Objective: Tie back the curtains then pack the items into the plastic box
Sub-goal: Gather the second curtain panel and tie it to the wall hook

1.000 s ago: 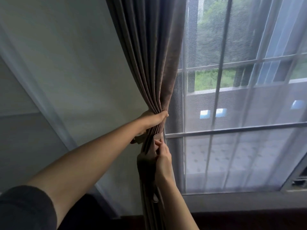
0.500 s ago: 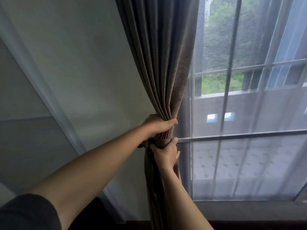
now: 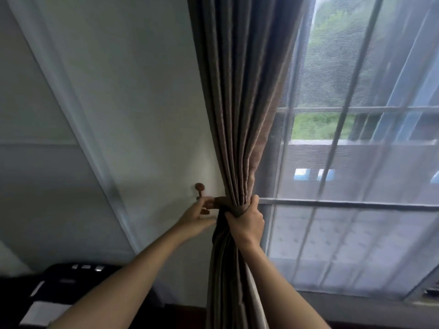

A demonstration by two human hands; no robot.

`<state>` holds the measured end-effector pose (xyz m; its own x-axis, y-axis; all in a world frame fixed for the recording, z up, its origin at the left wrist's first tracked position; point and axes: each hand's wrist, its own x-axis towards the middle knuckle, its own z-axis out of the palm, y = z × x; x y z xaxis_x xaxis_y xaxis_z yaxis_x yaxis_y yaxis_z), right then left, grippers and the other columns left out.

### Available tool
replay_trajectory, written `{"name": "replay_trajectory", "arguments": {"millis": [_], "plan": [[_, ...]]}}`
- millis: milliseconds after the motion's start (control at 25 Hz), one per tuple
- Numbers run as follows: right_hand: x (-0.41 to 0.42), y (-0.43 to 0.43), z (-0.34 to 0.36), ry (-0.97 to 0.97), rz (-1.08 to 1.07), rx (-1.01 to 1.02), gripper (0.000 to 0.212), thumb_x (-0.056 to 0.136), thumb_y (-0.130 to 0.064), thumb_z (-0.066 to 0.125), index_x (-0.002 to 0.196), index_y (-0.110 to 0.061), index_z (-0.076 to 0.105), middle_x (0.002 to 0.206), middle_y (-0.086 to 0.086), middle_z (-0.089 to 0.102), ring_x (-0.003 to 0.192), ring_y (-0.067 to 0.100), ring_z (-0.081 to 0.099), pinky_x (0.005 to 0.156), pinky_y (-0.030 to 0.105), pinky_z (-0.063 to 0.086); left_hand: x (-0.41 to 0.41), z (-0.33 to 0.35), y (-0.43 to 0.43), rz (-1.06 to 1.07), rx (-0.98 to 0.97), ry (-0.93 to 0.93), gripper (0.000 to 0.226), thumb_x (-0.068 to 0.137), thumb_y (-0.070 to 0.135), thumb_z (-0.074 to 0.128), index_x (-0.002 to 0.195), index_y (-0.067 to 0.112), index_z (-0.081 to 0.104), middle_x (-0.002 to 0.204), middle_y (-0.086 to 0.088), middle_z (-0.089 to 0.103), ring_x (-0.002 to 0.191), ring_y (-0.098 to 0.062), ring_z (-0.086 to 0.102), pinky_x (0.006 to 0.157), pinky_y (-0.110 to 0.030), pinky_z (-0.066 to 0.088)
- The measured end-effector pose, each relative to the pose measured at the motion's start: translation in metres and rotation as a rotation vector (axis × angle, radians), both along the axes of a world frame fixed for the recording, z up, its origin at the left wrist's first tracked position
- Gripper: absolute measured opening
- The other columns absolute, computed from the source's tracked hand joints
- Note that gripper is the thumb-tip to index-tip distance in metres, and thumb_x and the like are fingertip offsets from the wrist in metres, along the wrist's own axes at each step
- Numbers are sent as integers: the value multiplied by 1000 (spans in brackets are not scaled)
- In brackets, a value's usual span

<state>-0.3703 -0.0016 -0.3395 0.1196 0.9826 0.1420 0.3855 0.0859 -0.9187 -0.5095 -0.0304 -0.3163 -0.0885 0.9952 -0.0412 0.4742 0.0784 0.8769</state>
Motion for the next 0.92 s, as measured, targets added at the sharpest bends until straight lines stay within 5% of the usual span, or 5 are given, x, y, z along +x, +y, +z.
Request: {"name": "replay_trajectory", "arguments": {"millis": [160, 360, 600, 800, 920], "plan": [[7, -6, 0, -19, 70, 9, 49, 65, -27, 70, 91, -32, 29, 75, -3, 55, 79, 33, 61, 65, 31, 42, 3, -29, 4, 40, 165, 190, 23, 94, 16, 51, 116, 15, 58, 113, -7, 66, 104, -23, 62, 85, -28, 47], [9, -12, 3, -63, 182, 9, 54, 60, -31, 75, 97, -25, 36, 82, -1, 60, 76, 24, 58, 65, 30, 44, 13, -26, 18, 232, 120, 555, 24, 94, 27, 43, 106, 19, 61, 109, -12, 62, 105, -33, 56, 86, -43, 46], [22, -13, 5, 36, 295, -11, 49, 66, -19, 75, 109, -25, 54, 100, -3, 66, 92, 14, 62, 80, 33, 53, 26, -17, 29, 396, 8, 529, 35, 89, 41, 54, 102, 10, 60, 111, -12, 57, 109, -32, 51, 87, -43, 44], [24, -11, 6, 58, 333, -15, 49, 65, -13, 75, 109, -24, 55, 101, -1, 67, 93, 15, 64, 85, 40, 54, 21, -19, 30, 196, -26, 389, 26, 94, 24, 48, 108, 11, 66, 113, -15, 65, 106, -31, 59, 87, -33, 44], [22, -15, 7, 75, 340, -12, 48, 62, -18, 76, 98, -38, 54, 94, -13, 66, 88, 1, 63, 79, 28, 54, 16, -26, 33, 213, -36, 308, 25, 92, 15, 48, 111, 7, 63, 117, -19, 62, 109, -34, 57, 92, -32, 44]]}}
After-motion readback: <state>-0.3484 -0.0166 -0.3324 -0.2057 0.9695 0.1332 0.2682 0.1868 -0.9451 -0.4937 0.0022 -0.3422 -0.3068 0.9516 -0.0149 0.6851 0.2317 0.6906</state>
